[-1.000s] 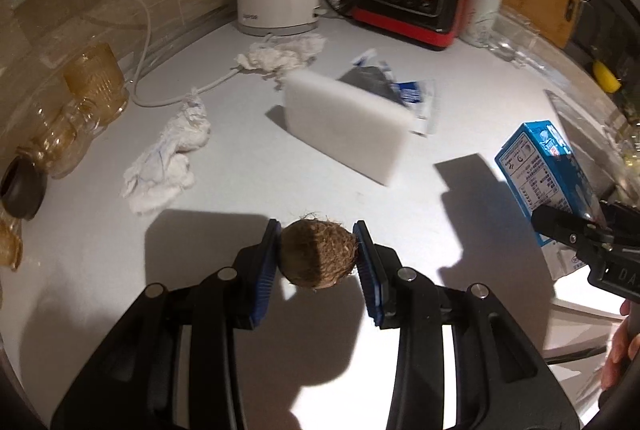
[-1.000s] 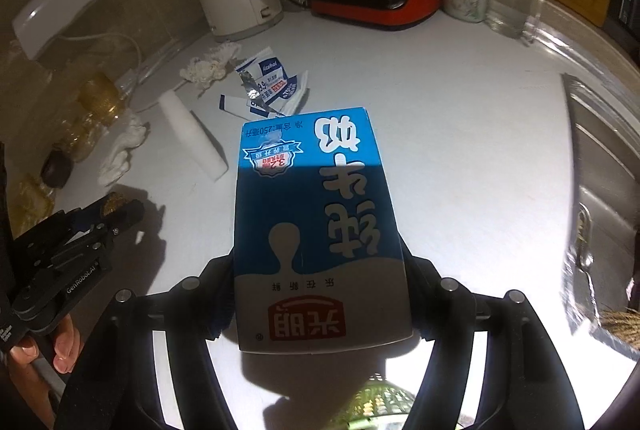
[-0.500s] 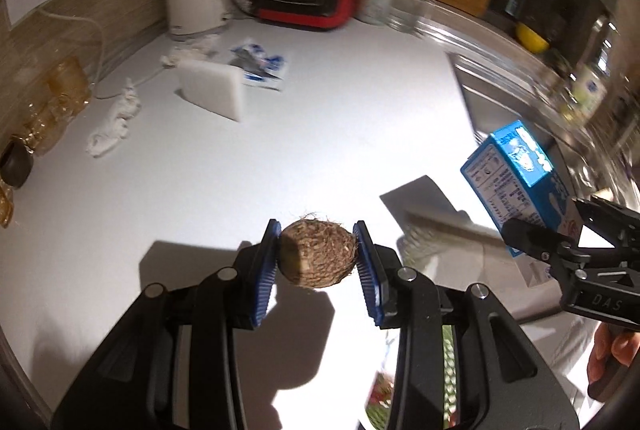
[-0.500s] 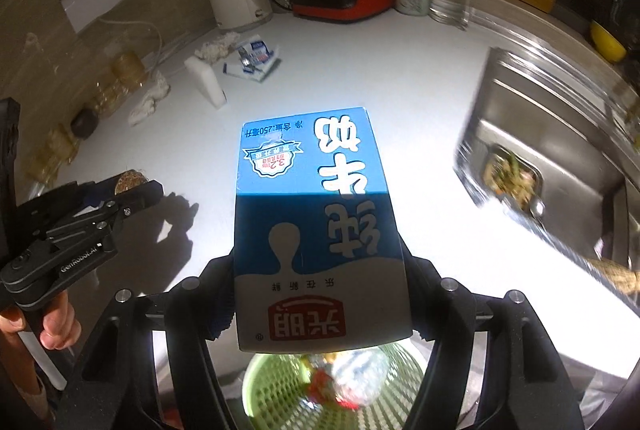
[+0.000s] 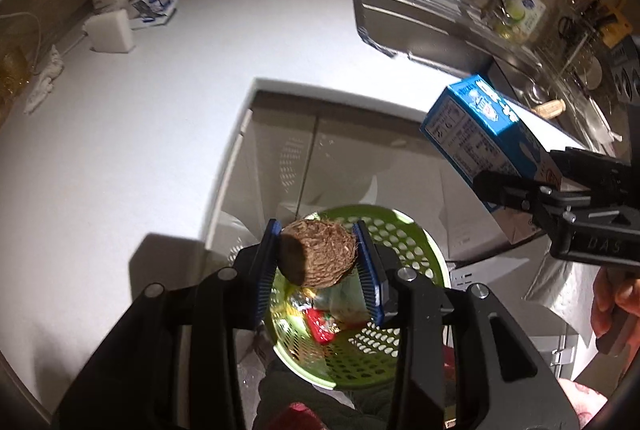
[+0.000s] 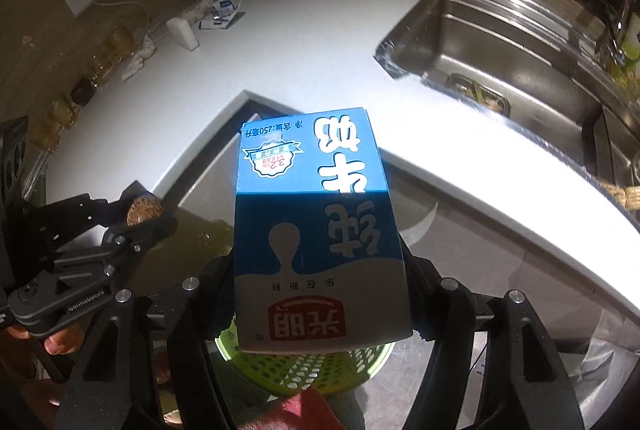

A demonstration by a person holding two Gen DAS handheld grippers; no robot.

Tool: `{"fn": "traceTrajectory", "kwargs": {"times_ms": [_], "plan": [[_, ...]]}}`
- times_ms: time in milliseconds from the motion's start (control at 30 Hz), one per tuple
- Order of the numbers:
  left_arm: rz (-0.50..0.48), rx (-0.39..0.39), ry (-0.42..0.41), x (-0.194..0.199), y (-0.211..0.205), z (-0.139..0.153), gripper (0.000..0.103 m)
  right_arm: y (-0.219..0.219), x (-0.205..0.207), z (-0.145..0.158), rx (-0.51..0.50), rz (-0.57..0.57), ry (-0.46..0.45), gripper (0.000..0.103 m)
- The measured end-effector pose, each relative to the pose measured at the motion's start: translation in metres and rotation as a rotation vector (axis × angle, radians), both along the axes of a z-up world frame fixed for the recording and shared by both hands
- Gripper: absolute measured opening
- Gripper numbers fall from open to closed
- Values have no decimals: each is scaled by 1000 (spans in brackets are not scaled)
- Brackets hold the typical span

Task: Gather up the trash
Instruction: 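Release the taro and milk carton into the green basket with both tools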

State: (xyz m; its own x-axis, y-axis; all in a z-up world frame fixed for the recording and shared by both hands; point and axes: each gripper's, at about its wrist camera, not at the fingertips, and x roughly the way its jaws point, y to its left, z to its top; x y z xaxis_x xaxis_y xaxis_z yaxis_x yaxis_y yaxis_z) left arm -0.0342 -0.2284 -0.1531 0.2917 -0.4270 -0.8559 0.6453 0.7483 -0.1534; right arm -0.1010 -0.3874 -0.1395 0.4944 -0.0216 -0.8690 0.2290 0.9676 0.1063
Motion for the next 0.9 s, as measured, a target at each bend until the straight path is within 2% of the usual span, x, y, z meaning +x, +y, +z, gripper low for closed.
{"fn": "traceTrajectory", "kwargs": {"times_ms": [167, 233, 300, 467, 900], "plan": [[-14, 30, 23, -23, -15, -9, 37, -12, -16, -1, 11, 15, 1, 67], [-12, 38, 30, -29, -19, -10, 43, -15, -20, -2, 17, 27, 2, 67], [0, 45, 17, -36, -21, -8, 61, -16, -22, -2, 21, 39, 4, 67], [14, 38, -4, -48, -27, -1, 70, -20, -30, -4, 35, 80, 9, 67], [104, 41, -39, -63, -23, 8, 71, -14, -42, -11, 43, 194, 14, 67]]}}
